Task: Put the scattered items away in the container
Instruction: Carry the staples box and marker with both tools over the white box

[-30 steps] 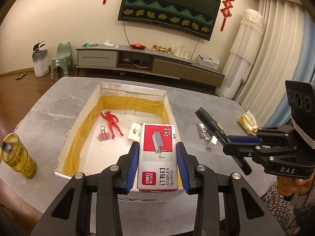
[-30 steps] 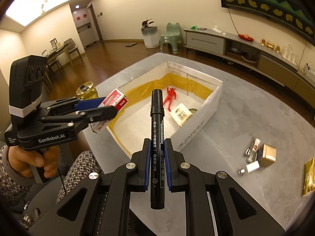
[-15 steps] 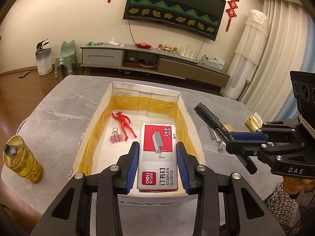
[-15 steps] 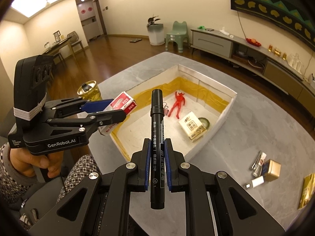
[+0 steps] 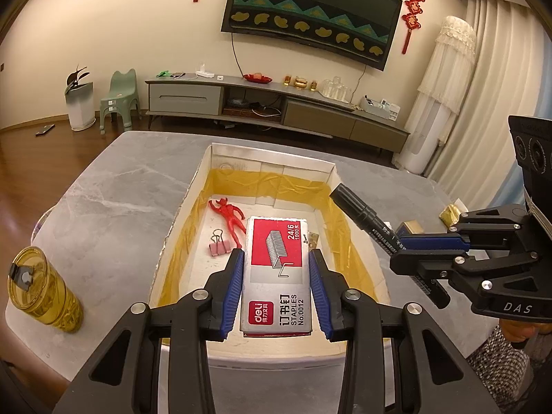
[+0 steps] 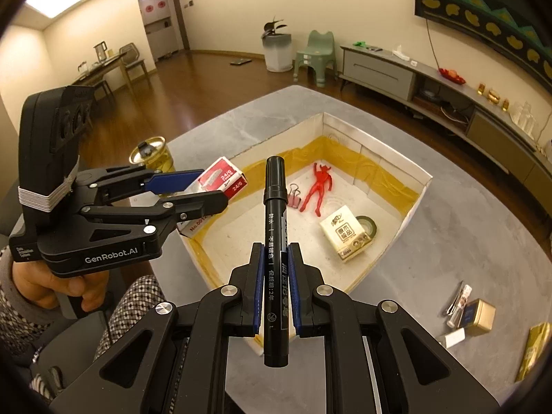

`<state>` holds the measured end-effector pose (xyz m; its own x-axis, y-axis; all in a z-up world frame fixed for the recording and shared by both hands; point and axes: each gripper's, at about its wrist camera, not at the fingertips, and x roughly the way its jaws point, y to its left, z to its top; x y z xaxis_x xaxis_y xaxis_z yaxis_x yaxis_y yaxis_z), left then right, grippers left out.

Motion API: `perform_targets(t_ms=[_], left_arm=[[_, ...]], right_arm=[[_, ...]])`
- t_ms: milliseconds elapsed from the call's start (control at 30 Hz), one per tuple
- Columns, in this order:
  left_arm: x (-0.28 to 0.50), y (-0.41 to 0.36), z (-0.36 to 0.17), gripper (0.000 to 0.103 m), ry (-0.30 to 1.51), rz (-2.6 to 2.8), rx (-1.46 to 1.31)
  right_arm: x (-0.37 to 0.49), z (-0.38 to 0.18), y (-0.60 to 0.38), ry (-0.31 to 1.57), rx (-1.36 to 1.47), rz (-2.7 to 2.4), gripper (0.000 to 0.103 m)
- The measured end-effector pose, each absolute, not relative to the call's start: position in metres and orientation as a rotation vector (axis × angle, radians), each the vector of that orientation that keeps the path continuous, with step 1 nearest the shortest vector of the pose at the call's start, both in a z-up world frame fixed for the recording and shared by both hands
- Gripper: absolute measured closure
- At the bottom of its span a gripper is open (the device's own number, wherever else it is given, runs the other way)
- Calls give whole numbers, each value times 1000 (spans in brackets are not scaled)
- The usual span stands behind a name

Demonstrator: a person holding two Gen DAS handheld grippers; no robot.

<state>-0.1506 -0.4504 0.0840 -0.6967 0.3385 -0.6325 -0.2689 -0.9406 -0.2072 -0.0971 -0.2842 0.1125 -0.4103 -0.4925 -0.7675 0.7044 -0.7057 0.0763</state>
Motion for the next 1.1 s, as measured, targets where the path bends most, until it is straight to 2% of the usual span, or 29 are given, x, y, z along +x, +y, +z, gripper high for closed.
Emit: perform_targets(t_ms=[1100], left_arm=[[-193, -451, 47, 64, -73, 2570, -1156]], right_arm=[[-148, 62, -317, 429, 1194, -2087, 89]])
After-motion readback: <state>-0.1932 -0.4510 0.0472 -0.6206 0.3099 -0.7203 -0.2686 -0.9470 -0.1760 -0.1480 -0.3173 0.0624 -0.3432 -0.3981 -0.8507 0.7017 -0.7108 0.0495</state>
